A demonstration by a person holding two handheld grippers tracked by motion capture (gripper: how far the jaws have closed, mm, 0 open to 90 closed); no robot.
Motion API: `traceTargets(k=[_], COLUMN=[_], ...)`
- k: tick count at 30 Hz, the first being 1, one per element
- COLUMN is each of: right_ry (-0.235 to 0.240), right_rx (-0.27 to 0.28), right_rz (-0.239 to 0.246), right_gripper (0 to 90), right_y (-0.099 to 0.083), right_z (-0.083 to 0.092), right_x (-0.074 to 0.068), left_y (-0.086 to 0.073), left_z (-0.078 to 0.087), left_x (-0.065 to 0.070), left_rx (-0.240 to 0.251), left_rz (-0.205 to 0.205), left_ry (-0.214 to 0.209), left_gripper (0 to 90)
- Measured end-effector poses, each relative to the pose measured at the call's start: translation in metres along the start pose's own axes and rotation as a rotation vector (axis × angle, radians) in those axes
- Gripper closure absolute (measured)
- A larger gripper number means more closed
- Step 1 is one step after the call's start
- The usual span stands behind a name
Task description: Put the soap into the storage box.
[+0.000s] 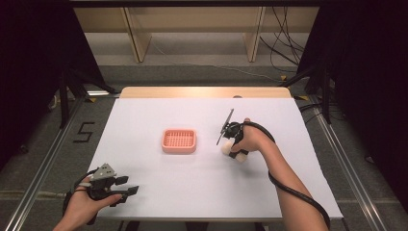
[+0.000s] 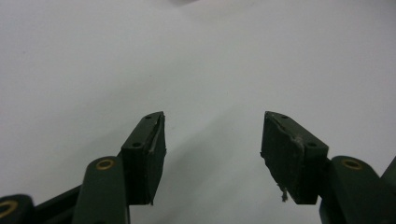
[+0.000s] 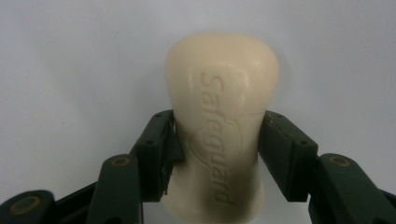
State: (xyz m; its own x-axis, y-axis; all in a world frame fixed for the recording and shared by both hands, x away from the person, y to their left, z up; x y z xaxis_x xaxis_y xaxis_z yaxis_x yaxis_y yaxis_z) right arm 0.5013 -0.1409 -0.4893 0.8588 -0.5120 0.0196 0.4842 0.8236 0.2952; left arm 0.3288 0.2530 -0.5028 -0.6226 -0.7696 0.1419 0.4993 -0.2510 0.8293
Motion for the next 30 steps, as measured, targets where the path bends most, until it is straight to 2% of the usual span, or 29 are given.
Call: traceTargets(k=[1, 2, 3, 4, 6, 8, 9, 10, 12, 16, 17, 19, 20, 21, 23, 24, 26, 28, 29, 30], right_ry=[0.000, 0.015, 0.018, 0.020, 0.018, 0.022, 0.020, 0.023, 0.016, 0.013, 0.010, 0.017, 0.020, 0.019, 0.023, 0.020, 0.041, 0.047, 0.048, 0.043], right_rx=[-0.003, 0.004, 0.001, 0.000, -0.009, -0.006, -0.007, -0.002, 0.002, 0.005, -0.004, 0.006, 0.021, 0.010, 0.030, 0.026, 0.058, 0.063, 0.071, 0.076], right_rz=[0.009, -0.018, -0.018, -0.018, -0.018, -0.013, -0.014, -0.018, -0.028, 0.016, -0.019, -0.014, 0.020, -0.014, 0.015, -0.018, -0.021, -0.044, -0.023, -0.047], right_gripper=[47.4, 47.6, 47.9, 48.1, 48.6, 49.5, 49.9, 50.1, 50.2, 50.4, 50.4, 50.4, 50.5, 50.4, 50.5, 50.5, 50.5, 50.5, 50.5, 50.5], right_y=[0.0004, 0.0014, 0.0016, 0.0019, 0.0025, 0.0028, 0.0028, 0.0027, 0.0026, 0.0006, 0.0001, 0.0000, -0.0003, -0.0016, -0.0019, -0.0028, -0.0025, -0.0044, -0.0049, -0.0053], right_z=[0.0000, -0.0004, -0.0006, -0.0008, -0.0015, -0.0026, -0.0029, -0.0035, -0.0035, -0.0036, -0.0027, -0.0029, -0.0040, -0.0031, -0.0034, -0.0026, -0.0028, -0.0019, -0.0016, -0.0010], right_x=[0.0008, -0.0020, -0.0021, -0.0023, -0.0029, -0.0023, -0.0025, -0.0028, -0.0040, 0.0000, -0.0029, -0.0025, 0.0001, -0.0020, 0.0003, -0.0019, -0.0025, -0.0027, -0.0008, -0.0030], left_y=[-0.0001, -0.0002, -0.0003, -0.0007, -0.0008, -0.0003, -0.0006, -0.0007, -0.0007, -0.0007, -0.0007, -0.0008, -0.0009, -0.0008, -0.0008, -0.0008, -0.0009, -0.0009, -0.0009, -0.0008], left_z=[0.0000, -0.0001, -0.0001, -0.0006, -0.0007, 0.0004, 0.0001, -0.0003, -0.0001, -0.0001, -0.0001, 0.0000, -0.0002, -0.0006, -0.0007, -0.0007, -0.0008, -0.0008, -0.0008, -0.0007], left_x=[-0.0001, -0.0001, -0.0001, -0.0012, -0.0006, -0.0007, -0.0017, -0.0004, -0.0005, -0.0003, -0.0004, -0.0004, -0.0004, 0.0000, 0.0000, -0.0001, 0.0000, 0.0000, 0.0000, 0.0000], left_rx=[0.000, 0.000, -0.001, -0.007, -0.007, -0.009, -0.016, -0.007, -0.011, -0.013, -0.013, -0.014, -0.011, -0.007, -0.007, -0.006, -0.007, -0.007, -0.006, -0.007], left_rz=[0.000, 0.001, 0.001, -0.005, 0.002, -0.010, -0.014, -0.002, -0.006, -0.008, -0.008, -0.008, -0.008, -0.002, -0.002, -0.002, -0.001, -0.002, -0.002, -0.002], left_ry=[0.000, 0.000, -0.001, 0.017, 0.014, -0.003, 0.008, 0.007, -0.002, -0.004, -0.003, -0.004, -0.002, -0.002, -0.003, -0.003, -0.003, -0.003, -0.003, -0.003], left_gripper=[39.7, 39.7, 39.7, 39.7, 39.7, 39.7, 39.7, 39.7, 39.7, 39.7, 39.7, 39.7, 39.7, 39.7, 39.7, 39.8, 39.7, 39.8, 39.7, 39.7])
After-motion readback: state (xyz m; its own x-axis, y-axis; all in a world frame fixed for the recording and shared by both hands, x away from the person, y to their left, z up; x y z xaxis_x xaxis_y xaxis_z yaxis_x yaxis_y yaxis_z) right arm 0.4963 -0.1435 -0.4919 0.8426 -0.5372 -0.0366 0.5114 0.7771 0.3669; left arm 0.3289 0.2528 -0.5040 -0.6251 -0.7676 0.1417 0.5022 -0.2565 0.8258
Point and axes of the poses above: each handheld gripper's, and its own axes: z roughly backward along the jaws, y roughly out of its top, x roughly to its right, the point moved 4 cm from there along -z, roughly forward along the jaws, and after that the axes turned 10 degrees about x, right-handed, at the moved point
